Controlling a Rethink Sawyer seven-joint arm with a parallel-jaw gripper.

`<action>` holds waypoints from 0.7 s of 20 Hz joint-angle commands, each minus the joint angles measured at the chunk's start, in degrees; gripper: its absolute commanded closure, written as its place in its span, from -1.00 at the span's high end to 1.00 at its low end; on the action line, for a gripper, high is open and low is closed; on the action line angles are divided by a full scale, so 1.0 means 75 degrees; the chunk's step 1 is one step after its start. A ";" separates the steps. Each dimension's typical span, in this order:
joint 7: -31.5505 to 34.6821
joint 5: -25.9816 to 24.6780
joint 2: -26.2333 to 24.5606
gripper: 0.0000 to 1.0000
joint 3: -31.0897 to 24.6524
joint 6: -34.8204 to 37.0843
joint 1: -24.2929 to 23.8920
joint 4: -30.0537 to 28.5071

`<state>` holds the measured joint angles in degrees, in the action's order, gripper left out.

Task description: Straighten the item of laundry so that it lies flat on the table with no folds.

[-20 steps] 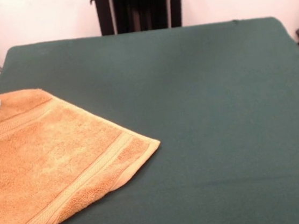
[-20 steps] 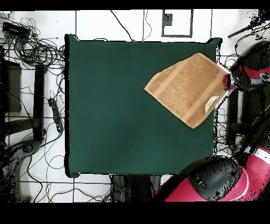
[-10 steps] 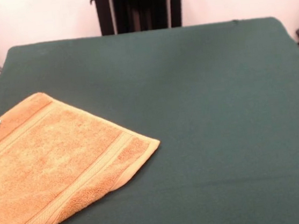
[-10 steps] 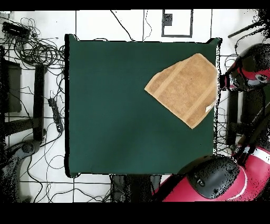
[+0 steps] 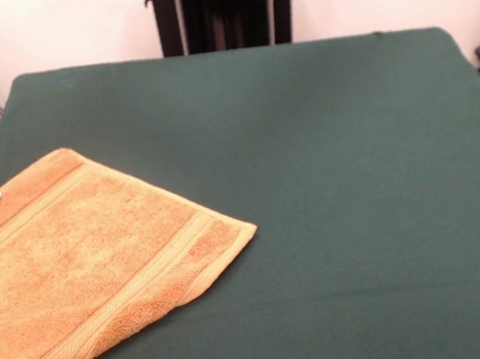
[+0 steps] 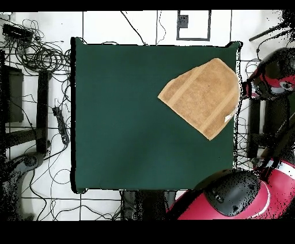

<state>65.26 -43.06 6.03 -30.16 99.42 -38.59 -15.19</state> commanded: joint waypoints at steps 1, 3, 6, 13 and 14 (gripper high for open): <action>-0.0184 0.0292 -0.0265 1.00 -0.0112 -0.0311 0.0302 -0.1156; -0.0201 0.0332 -0.0265 1.00 -0.0117 -0.0315 0.0286 -0.1168; -0.0269 0.0340 -0.0268 1.00 -0.0094 -0.0346 0.0282 -0.1176; -0.0475 0.0278 -0.0309 1.00 -0.0083 -0.0121 0.0332 -0.1019; -0.0536 0.0241 -0.0317 1.00 -0.0096 -0.0023 0.0344 -0.0964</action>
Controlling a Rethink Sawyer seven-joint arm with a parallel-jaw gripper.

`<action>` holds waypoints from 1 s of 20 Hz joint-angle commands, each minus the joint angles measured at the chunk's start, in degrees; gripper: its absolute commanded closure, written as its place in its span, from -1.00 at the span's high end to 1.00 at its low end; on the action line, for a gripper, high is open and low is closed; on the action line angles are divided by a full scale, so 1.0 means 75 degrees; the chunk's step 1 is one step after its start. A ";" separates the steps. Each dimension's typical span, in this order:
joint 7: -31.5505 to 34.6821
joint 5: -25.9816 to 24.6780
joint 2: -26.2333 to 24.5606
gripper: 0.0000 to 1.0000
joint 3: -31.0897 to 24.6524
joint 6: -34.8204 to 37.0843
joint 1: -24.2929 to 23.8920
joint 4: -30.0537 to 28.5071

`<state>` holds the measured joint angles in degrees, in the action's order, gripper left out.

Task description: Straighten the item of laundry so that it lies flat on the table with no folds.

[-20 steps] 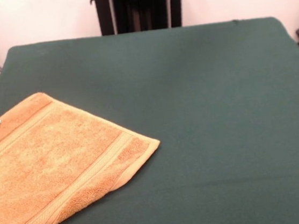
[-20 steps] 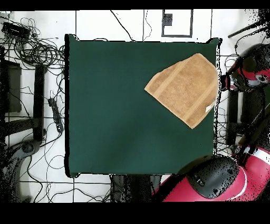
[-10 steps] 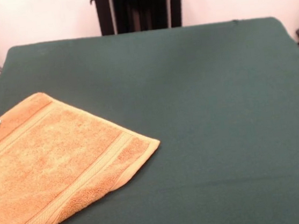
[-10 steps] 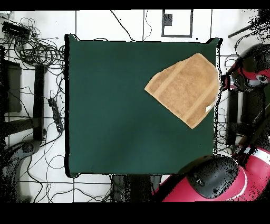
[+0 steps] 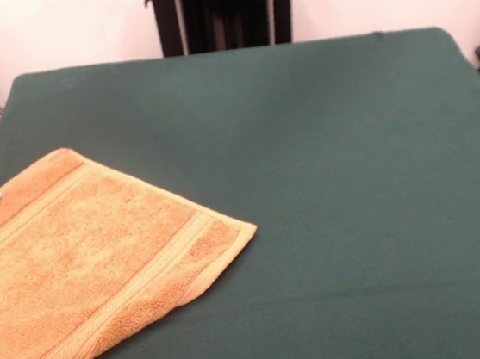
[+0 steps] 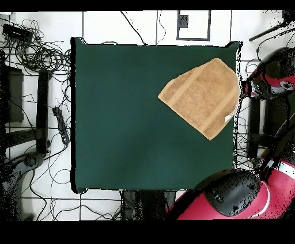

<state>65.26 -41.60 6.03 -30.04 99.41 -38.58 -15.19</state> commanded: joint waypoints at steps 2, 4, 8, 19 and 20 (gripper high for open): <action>-0.0758 -0.0054 -0.0322 1.00 -0.0174 0.0261 0.0363 -0.0820; -0.0877 -0.0147 -0.0280 1.00 -0.0275 0.0673 0.0396 -0.0637; -0.0725 -0.0616 -0.0199 1.00 -0.0862 0.2568 0.0610 0.0050; 0.0881 -0.1456 -0.0264 1.00 -0.2197 0.3468 0.0842 0.0426; 0.0997 -0.1507 -0.0282 1.00 -0.2319 0.3498 0.0828 0.0440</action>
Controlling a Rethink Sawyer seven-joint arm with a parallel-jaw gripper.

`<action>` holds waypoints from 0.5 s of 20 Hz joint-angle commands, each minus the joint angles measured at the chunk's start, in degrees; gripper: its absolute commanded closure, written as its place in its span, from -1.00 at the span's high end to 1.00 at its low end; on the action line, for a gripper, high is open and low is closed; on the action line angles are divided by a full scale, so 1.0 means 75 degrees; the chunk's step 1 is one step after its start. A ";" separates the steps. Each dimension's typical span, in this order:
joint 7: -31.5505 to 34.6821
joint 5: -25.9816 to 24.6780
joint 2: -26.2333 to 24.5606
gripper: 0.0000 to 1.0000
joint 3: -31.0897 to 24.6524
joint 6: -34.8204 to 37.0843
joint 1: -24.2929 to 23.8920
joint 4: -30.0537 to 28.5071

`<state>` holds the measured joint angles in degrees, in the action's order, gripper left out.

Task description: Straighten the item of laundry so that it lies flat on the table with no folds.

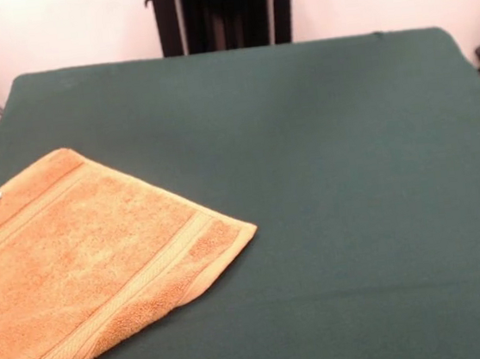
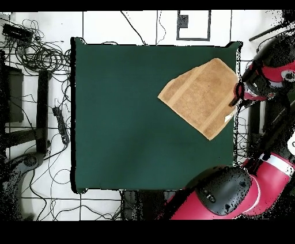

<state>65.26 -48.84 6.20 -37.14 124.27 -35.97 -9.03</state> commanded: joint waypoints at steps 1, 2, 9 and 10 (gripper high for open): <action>0.1161 -0.0507 -0.0320 1.00 -0.1449 0.0164 0.0476 -0.0396; 0.1324 -0.0526 -0.0348 1.00 -0.1556 0.0118 0.0470 -0.0390; 0.2272 0.0081 -0.0464 1.00 -0.1428 -0.0544 0.0601 -0.0643; 0.2438 0.0172 -0.0501 1.00 -0.1412 -0.0631 0.0619 -0.0652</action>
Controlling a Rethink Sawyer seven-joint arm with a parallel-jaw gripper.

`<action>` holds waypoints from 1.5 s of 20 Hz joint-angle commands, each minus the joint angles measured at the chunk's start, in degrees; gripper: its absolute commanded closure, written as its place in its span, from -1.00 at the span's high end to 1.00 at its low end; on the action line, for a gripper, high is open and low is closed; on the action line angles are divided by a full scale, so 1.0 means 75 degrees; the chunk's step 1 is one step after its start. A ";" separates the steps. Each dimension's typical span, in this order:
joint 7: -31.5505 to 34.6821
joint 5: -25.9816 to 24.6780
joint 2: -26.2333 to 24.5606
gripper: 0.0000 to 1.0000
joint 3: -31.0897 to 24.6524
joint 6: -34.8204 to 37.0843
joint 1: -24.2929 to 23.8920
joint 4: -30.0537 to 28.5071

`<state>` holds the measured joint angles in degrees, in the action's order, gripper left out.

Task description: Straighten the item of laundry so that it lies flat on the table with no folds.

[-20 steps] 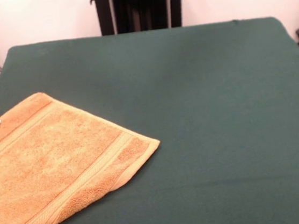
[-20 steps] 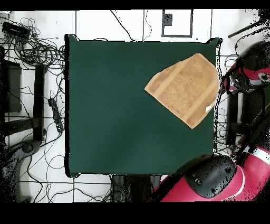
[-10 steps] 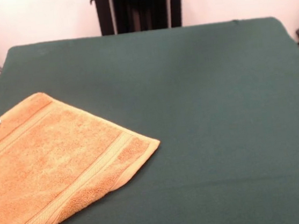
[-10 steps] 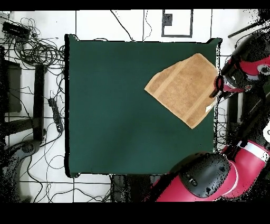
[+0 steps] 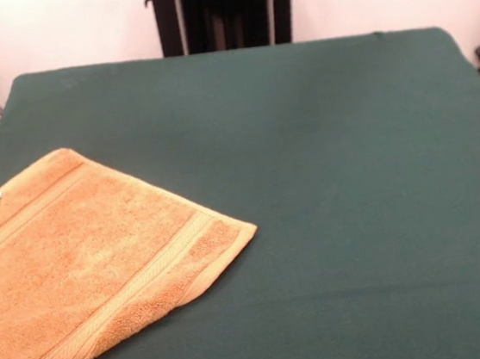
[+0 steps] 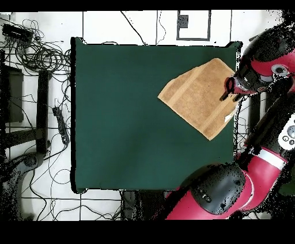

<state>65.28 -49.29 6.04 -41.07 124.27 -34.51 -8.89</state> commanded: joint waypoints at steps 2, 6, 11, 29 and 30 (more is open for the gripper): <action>0.2726 0.0463 -0.0517 1.00 -0.0750 -0.0759 0.0494 -0.0719; 0.3226 0.0843 -0.0585 1.00 -0.0525 -0.1176 0.0657 -0.0727; 0.3646 0.1472 -0.0721 1.00 -0.0101 -0.2117 0.0765 -0.0910; 0.4729 0.1326 -0.1336 1.00 -0.0081 -0.3223 0.1122 -0.0889; 0.4717 0.1329 -0.1338 1.00 -0.0075 -0.3226 0.1121 -0.0891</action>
<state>85.71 -37.01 -1.29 -40.79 103.00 -29.02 -8.90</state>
